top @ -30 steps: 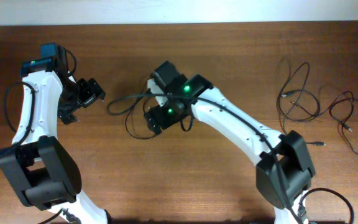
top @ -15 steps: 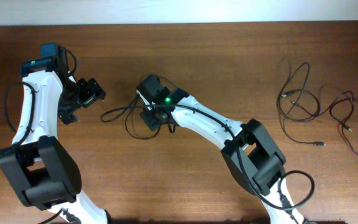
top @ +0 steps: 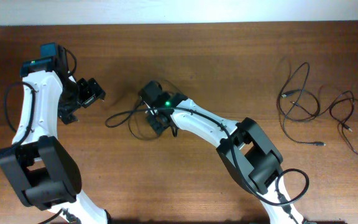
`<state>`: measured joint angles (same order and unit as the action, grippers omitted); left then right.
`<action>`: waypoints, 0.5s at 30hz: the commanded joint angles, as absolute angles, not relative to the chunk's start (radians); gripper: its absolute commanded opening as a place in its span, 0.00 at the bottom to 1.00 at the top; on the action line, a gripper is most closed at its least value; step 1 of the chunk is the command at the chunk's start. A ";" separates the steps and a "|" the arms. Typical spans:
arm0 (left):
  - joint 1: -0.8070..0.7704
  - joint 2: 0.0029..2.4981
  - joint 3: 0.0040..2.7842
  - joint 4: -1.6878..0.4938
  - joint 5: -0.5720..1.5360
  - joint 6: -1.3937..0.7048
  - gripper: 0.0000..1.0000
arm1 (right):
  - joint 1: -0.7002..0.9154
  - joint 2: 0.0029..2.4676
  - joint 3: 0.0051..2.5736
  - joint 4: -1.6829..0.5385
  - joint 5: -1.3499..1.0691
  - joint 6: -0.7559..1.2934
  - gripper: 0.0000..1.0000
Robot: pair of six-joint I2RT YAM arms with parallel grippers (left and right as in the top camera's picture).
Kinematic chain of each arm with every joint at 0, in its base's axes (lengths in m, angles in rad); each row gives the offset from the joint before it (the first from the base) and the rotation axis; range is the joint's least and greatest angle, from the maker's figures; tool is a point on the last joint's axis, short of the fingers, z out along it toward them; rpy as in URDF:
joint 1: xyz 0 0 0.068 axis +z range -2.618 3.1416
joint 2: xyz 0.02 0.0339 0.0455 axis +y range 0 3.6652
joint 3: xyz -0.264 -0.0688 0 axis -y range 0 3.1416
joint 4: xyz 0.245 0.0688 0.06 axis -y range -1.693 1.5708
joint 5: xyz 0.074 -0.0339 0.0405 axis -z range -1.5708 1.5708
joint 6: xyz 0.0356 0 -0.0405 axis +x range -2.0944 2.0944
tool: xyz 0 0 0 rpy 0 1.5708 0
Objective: Untangle cables
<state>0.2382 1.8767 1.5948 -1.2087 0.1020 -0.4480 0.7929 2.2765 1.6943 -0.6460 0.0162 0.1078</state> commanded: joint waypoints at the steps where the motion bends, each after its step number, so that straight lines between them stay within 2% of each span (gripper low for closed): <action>1: 0.243 1.877 1.600 -1.209 0.112 -0.432 0.99 | 0.800 2.355 1.623 -0.689 0.012 0.112 0.04; 4: 0.243 1.877 1.600 -1.209 0.112 -0.432 0.99 | 0.771 2.315 1.713 -0.816 0.024 0.112 0.04; 10: 0.243 1.877 1.600 -1.209 0.112 -0.432 0.99 | 0.623 2.252 1.991 -1.282 0.246 0.112 0.04; 12: 0.243 1.877 1.600 -1.209 0.112 -0.432 0.99 | 0.557 2.250 2.000 -1.329 0.286 0.112 0.04; 15: 0.243 1.877 1.600 -1.209 0.112 -0.432 0.99 | 0.452 2.250 2.000 -1.359 0.210 0.112 0.04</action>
